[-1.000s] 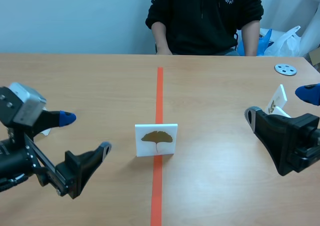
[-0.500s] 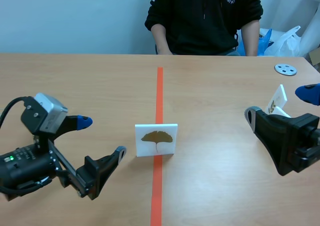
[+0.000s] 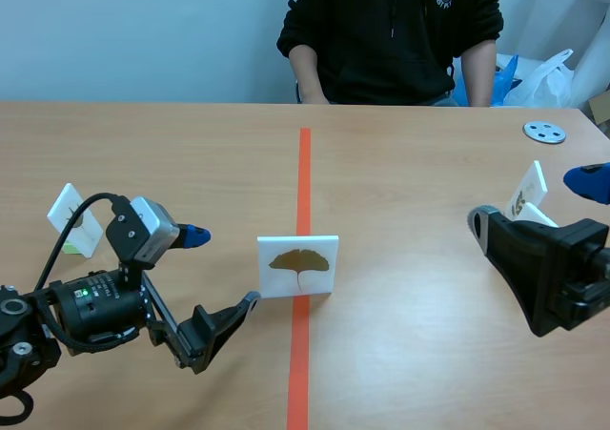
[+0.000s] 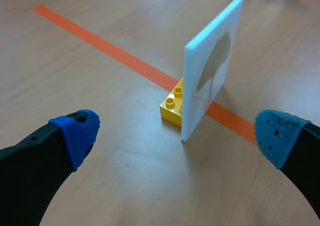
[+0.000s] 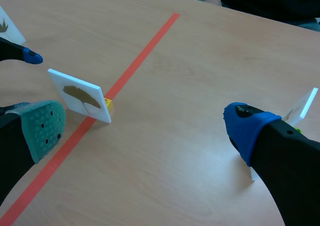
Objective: Sort the leaf by its shape. The table is split by an orange tape line. A compound leaf with several leaflets goes to the left side, a simple leaf with one blade goes to the right side. Return to the home posture when a red brick is placed on the table.
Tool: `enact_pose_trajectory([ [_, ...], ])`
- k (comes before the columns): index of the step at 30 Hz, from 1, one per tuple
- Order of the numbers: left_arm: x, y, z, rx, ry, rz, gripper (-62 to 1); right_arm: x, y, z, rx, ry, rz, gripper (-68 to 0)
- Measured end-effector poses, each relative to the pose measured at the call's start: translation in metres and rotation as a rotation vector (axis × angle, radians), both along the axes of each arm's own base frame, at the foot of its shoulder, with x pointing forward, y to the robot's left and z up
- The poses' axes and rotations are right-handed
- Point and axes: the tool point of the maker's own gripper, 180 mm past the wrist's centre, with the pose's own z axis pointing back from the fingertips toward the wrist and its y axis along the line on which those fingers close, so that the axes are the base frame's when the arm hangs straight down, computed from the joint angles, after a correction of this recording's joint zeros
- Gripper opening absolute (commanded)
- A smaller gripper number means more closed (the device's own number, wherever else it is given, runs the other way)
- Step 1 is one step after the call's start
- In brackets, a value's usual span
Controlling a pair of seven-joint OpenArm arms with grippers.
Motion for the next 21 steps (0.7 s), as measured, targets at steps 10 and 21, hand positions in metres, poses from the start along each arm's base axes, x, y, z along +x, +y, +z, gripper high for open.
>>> enact_pose_trajectory([
  [10, 0.010, -0.052, -0.006, -0.033, 0.003, -0.107, 1.4, 0.001, -0.002, -0.001, 0.018, 0.000, -0.029, 0.4],
  [21, 0.014, -0.072, -0.013, -0.023, 0.009, -0.174, 1.4, 0.001, -0.001, -0.001, 0.019, 0.000, -0.030, 0.4],
])
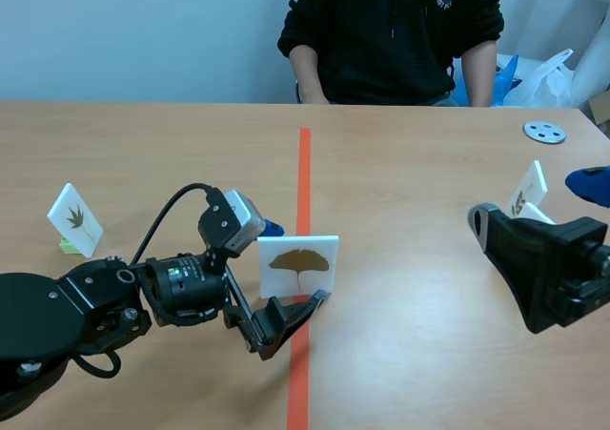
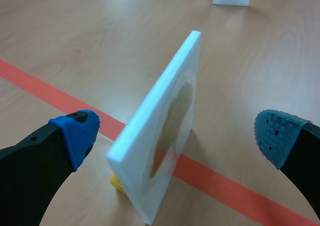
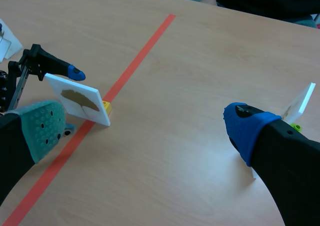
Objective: Sort the leaf by its shape. The table is split by an orange tape line. A compound leaf with several leaflets goes to the left side, a simple leaf with one blade goes to the right side. Return to the home posture when a red brick is placed on the table.
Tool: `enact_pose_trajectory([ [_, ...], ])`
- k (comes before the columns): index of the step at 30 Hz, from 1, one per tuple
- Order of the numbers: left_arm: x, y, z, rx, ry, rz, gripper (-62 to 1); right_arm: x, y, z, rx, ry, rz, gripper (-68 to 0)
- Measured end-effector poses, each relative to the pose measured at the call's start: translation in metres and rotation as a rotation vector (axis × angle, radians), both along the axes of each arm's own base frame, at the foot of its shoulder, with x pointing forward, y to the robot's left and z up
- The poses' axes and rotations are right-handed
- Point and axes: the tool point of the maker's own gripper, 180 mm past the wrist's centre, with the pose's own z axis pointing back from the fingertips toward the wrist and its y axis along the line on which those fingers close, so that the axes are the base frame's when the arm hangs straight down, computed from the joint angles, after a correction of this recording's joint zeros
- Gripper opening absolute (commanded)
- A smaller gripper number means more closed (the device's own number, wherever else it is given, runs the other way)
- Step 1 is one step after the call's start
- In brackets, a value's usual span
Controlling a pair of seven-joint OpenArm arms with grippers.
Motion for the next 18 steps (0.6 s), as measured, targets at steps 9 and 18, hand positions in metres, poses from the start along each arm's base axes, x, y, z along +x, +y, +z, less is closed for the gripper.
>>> enact_pose_trajectory([
  [9, -0.0041, -0.0034, -0.0012, -0.007, 0.003, -0.013, -21.0, 0.0000, 0.0000, 0.0000, 0.000, 0.000, 0.000, 0.4],
  [18, -0.0016, -0.0020, -0.0010, -0.001, -0.009, 0.000, -54.3, 0.0000, 0.0000, 0.0000, 0.000, 0.000, 0.000, 0.4],
])
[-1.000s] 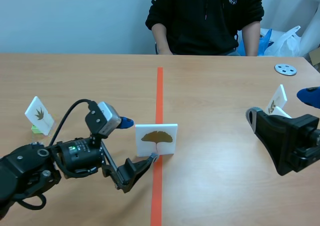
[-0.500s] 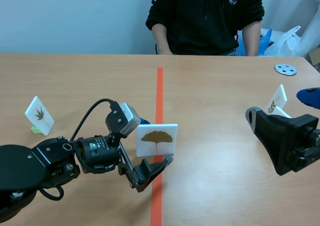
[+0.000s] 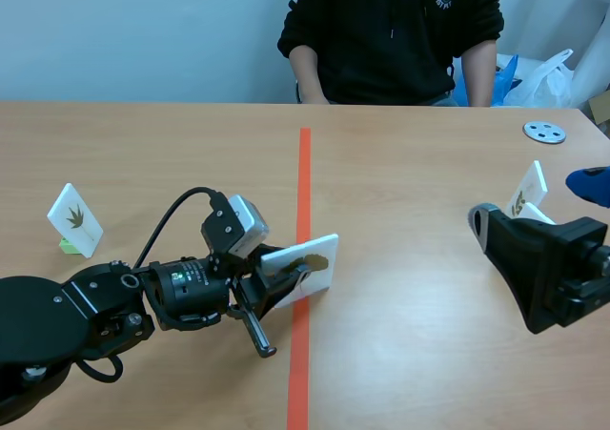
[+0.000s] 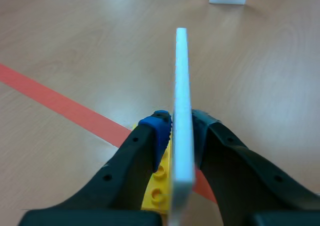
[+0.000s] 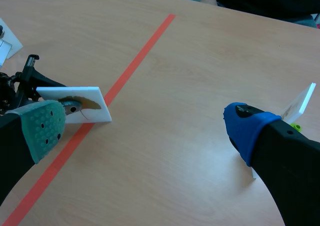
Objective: Sort the leaf by its shape. The table is split by an orange tape line. A compound leaf with several leaflets goes to the left side, a simple leaf with one blade goes to the right side. Return to the home posture when a red brick is placed on the table.
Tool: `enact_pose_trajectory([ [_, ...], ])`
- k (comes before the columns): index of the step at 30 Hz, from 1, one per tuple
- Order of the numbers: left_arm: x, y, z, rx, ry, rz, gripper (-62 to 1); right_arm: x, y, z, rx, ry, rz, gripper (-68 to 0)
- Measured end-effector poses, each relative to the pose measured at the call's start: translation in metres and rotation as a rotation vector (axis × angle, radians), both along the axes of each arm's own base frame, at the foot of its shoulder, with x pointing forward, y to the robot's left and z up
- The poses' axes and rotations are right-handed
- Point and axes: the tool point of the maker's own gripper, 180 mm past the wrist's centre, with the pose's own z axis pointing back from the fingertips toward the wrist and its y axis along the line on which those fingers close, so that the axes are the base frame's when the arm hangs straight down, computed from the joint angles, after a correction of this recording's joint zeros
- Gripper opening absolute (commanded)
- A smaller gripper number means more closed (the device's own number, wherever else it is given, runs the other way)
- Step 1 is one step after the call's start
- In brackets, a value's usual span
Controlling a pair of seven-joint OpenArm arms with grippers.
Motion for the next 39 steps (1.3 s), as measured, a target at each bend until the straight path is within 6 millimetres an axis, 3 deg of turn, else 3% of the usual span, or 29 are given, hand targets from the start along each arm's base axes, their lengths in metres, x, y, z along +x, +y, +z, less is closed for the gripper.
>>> enact_pose_trajectory([
  [10, 0.002, 0.000, 0.005, -0.050, 0.028, 0.022, -55.4, 0.000, 0.000, 0.000, 0.000, 0.000, 0.000, 0.4],
  [18, 0.000, -0.003, 0.050, -0.139, -0.004, -0.036, -55.3, 0.000, 0.000, 0.000, 0.000, 0.000, 0.000, 0.4],
  [24, -0.004, 0.017, 0.081, -0.156, -0.065, 0.027, -55.2, 0.000, 0.000, 0.000, -0.001, 0.001, 0.000, 0.4],
  [34, -0.054, 0.043, 0.107, -0.246, -0.062, 0.122, -55.2, 0.000, 0.000, 0.000, -0.001, 0.002, 0.000, 0.4],
  [39, -0.058, 0.068, 0.110, -0.244, -0.064, 0.253, -55.2, 0.000, 0.000, 0.000, -0.001, 0.002, 0.000, 0.4],
])
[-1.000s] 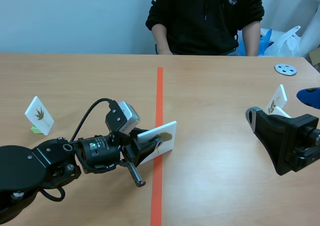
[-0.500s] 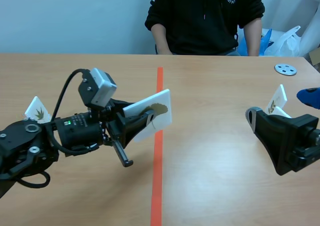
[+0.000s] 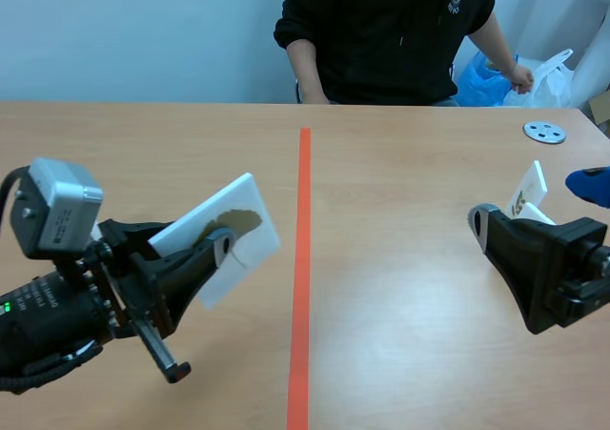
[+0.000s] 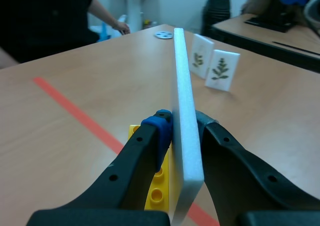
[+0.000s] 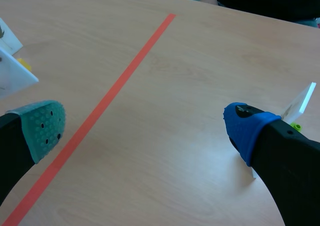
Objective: Sort the leaf by its shape. The table is split by an orange tape line. A compound leaf with several leaflets goes to the left side, a simple leaf with one blade goes to the right side. Return to the home posture when a red brick is placed on the table.
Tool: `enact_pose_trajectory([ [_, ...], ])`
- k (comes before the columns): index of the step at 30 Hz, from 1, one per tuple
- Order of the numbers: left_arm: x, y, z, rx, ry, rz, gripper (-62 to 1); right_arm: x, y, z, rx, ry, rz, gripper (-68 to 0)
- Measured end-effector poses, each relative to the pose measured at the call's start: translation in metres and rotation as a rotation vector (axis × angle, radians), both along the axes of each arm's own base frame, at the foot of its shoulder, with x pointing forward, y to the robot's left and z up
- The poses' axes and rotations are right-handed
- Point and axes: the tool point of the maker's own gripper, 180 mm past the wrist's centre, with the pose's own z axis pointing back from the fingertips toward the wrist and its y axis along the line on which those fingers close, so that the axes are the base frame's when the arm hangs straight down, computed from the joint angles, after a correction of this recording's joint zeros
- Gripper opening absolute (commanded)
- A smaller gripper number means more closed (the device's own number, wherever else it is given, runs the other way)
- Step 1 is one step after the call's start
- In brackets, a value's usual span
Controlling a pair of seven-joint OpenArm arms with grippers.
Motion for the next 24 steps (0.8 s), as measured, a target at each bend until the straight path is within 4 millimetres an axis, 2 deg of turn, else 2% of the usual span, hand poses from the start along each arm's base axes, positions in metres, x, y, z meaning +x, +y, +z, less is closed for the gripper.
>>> enact_pose_trajectory([
  [5, 0.016, 0.050, -0.020, 0.088, 0.065, 0.233, -55.2, 0.000, 0.000, 0.000, 0.000, 0.000, 0.000, 0.4],
  [9, 0.027, 0.081, -0.028, 0.141, 0.094, 0.372, -55.2, 0.000, 0.000, 0.000, 0.000, 0.000, 0.000, 0.4],
  [18, 0.036, 0.126, -0.042, 0.141, 0.140, 0.583, -55.2, 0.001, 0.000, 0.001, 0.000, -0.003, 0.000, 0.4],
  [24, 0.039, 0.152, -0.074, 0.134, 0.222, 0.679, -55.2, 0.004, 0.000, 0.004, 0.000, -0.016, 0.000, 0.4],
])
